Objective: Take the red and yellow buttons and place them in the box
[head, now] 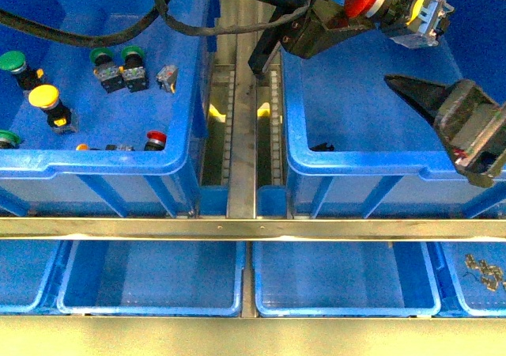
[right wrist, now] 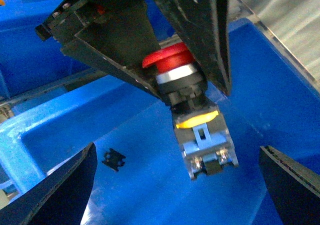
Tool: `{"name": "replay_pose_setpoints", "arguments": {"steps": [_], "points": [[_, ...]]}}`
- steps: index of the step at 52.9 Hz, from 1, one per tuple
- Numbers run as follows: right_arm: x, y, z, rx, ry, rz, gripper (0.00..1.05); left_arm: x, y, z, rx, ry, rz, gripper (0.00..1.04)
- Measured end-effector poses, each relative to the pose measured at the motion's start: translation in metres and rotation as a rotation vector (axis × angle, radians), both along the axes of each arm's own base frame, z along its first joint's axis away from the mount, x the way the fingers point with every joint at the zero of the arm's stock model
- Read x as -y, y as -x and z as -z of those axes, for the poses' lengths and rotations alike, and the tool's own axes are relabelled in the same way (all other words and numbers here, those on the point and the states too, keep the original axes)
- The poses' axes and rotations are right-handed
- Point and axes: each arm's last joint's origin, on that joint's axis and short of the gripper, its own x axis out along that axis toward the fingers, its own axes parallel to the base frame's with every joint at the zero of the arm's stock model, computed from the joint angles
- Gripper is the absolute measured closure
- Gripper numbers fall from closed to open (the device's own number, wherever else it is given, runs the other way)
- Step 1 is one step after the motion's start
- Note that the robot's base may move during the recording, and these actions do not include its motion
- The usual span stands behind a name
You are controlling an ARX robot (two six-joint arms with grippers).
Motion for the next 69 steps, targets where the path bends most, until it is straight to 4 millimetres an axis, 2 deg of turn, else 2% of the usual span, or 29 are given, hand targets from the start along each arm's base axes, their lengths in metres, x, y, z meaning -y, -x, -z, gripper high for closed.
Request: {"name": "replay_pose_setpoints", "arguments": {"steps": [10, 21, 30, 43, 55, 69], "points": [[-0.003, -0.021, 0.004, 0.048, 0.064, -0.002, 0.07, 0.002, -0.001, -0.003, 0.003, 0.010, 0.006, 0.72], [-0.003, -0.033, 0.009, 0.091, 0.107, 0.015, 0.07, 0.002, -0.001, -0.004, 0.005, 0.012, 0.008, 0.72], [0.002, -0.035, 0.007, 0.103, 0.146, 0.025, 0.39, 0.002, -0.001, -0.004, 0.005, 0.013, 0.009, 0.72], [0.005, -0.035, 0.007, 0.108, 0.148, 0.039, 0.72, 0.002, -0.002, -0.006, 0.010, 0.013, 0.007, 0.72], [0.009, -0.033, 0.009, 0.121, 0.163, 0.034, 0.76, 0.002, -0.002, -0.006, 0.017, 0.006, 0.009, 0.71], [0.011, -0.028, 0.015, 0.101, 0.166, 0.043, 0.77, -0.001, -0.005, -0.009, 0.052, -0.007, -0.034, 0.36]]}}
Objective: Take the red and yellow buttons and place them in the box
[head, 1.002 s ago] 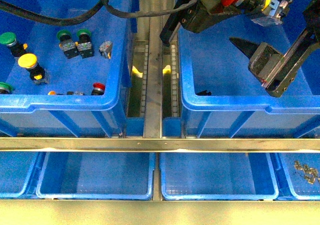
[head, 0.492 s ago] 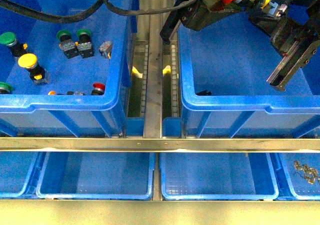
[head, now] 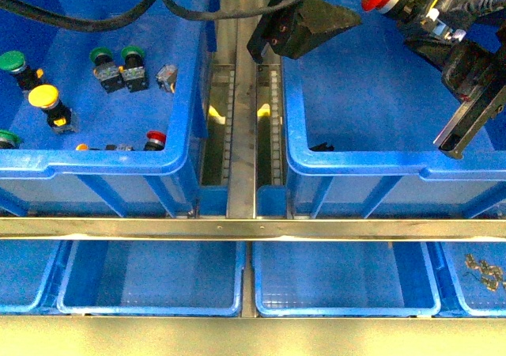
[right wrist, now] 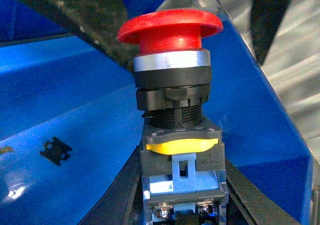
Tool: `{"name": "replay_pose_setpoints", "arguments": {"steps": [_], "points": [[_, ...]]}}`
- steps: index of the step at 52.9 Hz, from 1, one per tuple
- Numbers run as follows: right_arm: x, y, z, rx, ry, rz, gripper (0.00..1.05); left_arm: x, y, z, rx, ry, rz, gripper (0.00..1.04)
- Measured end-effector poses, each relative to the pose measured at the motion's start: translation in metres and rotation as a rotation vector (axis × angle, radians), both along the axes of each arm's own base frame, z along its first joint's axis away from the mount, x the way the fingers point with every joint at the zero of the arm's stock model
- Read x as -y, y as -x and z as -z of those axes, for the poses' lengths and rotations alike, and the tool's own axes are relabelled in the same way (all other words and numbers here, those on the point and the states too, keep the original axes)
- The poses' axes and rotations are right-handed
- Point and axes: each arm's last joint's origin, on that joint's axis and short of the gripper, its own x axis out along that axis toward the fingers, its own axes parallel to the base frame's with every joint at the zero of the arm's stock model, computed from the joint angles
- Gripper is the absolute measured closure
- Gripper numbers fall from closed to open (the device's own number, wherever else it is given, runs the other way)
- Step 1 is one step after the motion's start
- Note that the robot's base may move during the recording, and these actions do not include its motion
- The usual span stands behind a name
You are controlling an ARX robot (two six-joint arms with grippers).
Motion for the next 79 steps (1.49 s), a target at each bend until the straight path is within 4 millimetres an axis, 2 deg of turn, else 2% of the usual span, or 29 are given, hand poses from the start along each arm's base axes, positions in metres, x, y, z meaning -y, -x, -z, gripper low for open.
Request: {"name": "replay_pose_setpoints", "arguments": {"steps": [11, 15, 25, 34, 43, 52, 60, 64, 68, 72, 79], "points": [[-0.001, 0.003, 0.005, -0.028, 0.003, -0.002, 0.77, -0.012, -0.005, -0.011, 0.043, 0.012, -0.045, 0.06], [0.000, 0.004, 0.006, -0.035, 0.005, 0.003, 0.77, -0.021, -0.005, -0.015, 0.066, 0.007, -0.072, 0.08], [0.007, 0.005, 0.008, -0.056, -0.003, 0.043, 0.77, -0.070, 0.014, -0.014, 0.132, -0.095, -0.156, 0.08], [0.020, 0.010, -0.004, -0.032, -0.054, 0.112, 0.77, -0.137, 0.057, 0.012, 0.169, -0.319, -0.276, 0.08], [0.029, 0.017, -0.018, -0.005, -0.128, 0.184, 0.77, -0.185, 0.104, 0.026, 0.284, -0.591, -0.420, 0.08], [0.034, 0.030, -0.034, -0.017, -0.245, 0.281, 0.77, -0.211, 0.150, 0.027, 0.364, -0.743, -0.509, 0.08], [0.037, 0.050, -0.040, -0.048, -0.376, 0.363, 0.77, -0.212, 0.154, 0.026, 0.390, -0.773, -0.505, 0.08], [0.038, 0.058, -0.042, -0.062, -0.435, 0.406, 0.77, -0.213, 0.154, 0.033, 0.508, -0.858, -0.587, 0.17], [0.037, 0.071, -0.042, -0.080, -0.504, 0.456, 0.77, -0.216, 0.168, 0.041, 0.683, -0.931, -0.675, 0.32], [0.032, 0.081, -0.040, -0.101, -0.558, 0.479, 0.77, -0.219, 0.179, 0.028, 0.836, -0.936, -0.732, 0.49], [0.021, 0.084, -0.040, -0.121, -0.586, 0.433, 0.77, -0.229, 0.192, 0.028, 0.844, -0.965, -0.738, 0.69]]}}
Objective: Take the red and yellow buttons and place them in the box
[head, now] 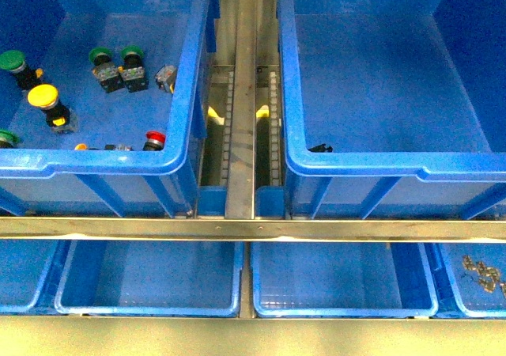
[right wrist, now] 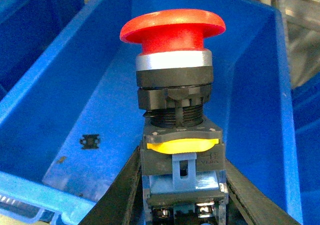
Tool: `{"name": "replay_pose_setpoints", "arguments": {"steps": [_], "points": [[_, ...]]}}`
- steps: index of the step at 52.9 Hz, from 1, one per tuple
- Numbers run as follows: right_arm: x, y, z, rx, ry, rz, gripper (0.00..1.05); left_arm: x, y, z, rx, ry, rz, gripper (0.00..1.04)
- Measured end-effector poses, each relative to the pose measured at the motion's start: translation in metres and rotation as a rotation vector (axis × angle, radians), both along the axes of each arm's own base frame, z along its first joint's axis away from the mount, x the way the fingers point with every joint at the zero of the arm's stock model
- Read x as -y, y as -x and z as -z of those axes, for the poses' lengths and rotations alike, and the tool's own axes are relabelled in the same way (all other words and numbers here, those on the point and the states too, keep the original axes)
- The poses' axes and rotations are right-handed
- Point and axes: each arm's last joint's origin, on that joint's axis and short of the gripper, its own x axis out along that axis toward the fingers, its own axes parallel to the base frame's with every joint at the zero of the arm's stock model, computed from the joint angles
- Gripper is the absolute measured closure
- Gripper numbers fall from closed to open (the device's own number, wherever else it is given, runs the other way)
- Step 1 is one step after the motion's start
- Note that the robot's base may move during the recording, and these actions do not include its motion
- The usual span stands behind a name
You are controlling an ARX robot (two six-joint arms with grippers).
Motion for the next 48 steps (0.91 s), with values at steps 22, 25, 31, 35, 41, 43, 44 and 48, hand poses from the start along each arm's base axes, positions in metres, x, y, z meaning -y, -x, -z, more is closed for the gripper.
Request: {"name": "replay_pose_setpoints", "arguments": {"steps": [22, 25, 31, 35, 41, 43, 44, 48], "points": [[0.005, 0.006, -0.001, 0.019, -0.018, 0.049, 0.77, -0.001, 0.038, -0.001, -0.003, -0.015, 0.005, 1.02], [0.005, 0.007, 0.000, 0.016, -0.018, 0.049, 0.77, -0.001, 0.041, -0.001, -0.004, -0.015, 0.005, 1.02], [0.006, 0.008, 0.000, 0.016, -0.016, 0.055, 0.77, -0.001, 0.046, -0.004, 0.008, -0.016, 0.005, 1.02], [0.005, 0.008, 0.000, 0.016, -0.015, 0.064, 0.77, -0.001, 0.049, -0.006, 0.014, -0.016, 0.005, 1.02], [0.002, 0.008, -0.001, 0.023, -0.024, 0.055, 0.77, -0.001, 0.056, -0.008, 0.019, -0.016, 0.005, 1.02], [0.001, 0.008, -0.002, 0.039, -0.031, 0.047, 0.77, -0.001, 0.058, -0.009, 0.023, -0.016, 0.007, 1.02], [0.000, 0.008, -0.002, 0.041, -0.030, 0.051, 0.77, -0.001, 0.059, -0.009, 0.026, -0.016, 0.009, 1.02], [0.000, 0.009, -0.001, 0.039, -0.026, 0.067, 0.77, -0.001, 0.062, -0.010, 0.028, -0.016, 0.011, 1.02]]}}
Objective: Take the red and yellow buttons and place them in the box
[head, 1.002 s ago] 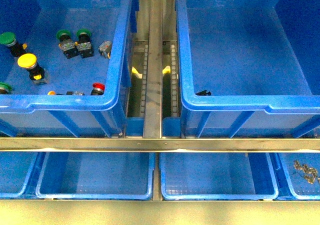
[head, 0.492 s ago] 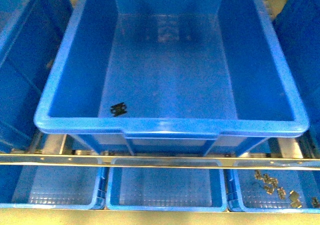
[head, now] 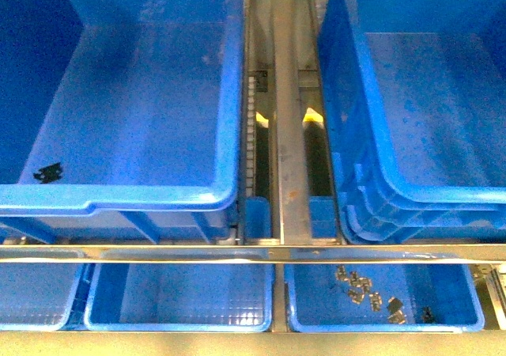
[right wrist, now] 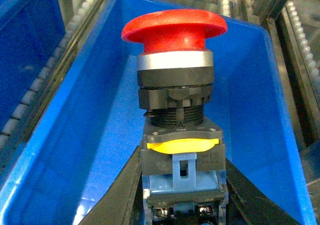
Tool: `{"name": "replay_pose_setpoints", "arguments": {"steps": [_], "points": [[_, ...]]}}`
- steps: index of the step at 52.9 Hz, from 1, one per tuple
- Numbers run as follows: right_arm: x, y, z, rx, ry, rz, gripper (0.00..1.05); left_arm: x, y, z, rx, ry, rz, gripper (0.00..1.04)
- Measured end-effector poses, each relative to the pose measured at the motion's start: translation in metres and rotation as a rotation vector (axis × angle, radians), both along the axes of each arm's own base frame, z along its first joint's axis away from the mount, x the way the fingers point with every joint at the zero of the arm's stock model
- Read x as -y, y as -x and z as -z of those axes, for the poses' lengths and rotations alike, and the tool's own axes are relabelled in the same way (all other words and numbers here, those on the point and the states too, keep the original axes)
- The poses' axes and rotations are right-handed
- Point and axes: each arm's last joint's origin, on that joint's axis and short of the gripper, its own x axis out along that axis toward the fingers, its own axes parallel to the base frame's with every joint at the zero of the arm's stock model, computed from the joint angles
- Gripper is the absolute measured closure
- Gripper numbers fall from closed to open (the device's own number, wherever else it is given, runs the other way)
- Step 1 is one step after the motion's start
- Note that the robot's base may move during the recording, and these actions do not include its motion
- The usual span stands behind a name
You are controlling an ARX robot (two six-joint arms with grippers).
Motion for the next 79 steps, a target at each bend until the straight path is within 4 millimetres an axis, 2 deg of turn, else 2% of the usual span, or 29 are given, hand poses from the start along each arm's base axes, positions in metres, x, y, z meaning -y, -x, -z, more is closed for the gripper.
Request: {"name": "replay_pose_setpoints", "arguments": {"steps": [21, 58, 64, 70, 79], "points": [[-0.011, 0.001, 0.000, 0.000, 0.001, -0.032, 0.77, 0.000, 0.012, -0.001, 0.002, 0.000, -0.006, 1.02], [-0.012, -0.004, 0.007, -0.025, -0.006, 0.024, 0.77, 0.000, 0.028, 0.004, -0.016, 0.000, -0.006, 1.02], [-0.009, -0.008, 0.011, -0.038, -0.007, 0.041, 0.77, 0.000, 0.028, 0.004, -0.015, -0.001, -0.006, 0.87], [-0.003, -0.021, 0.013, -0.043, -0.014, 0.052, 0.77, 0.000, 0.028, 0.004, -0.015, -0.001, -0.006, 0.69], [0.016, -0.062, 0.020, -0.064, -0.027, 0.114, 0.77, 0.000, 0.028, 0.004, -0.015, -0.001, -0.006, 0.42]]}}
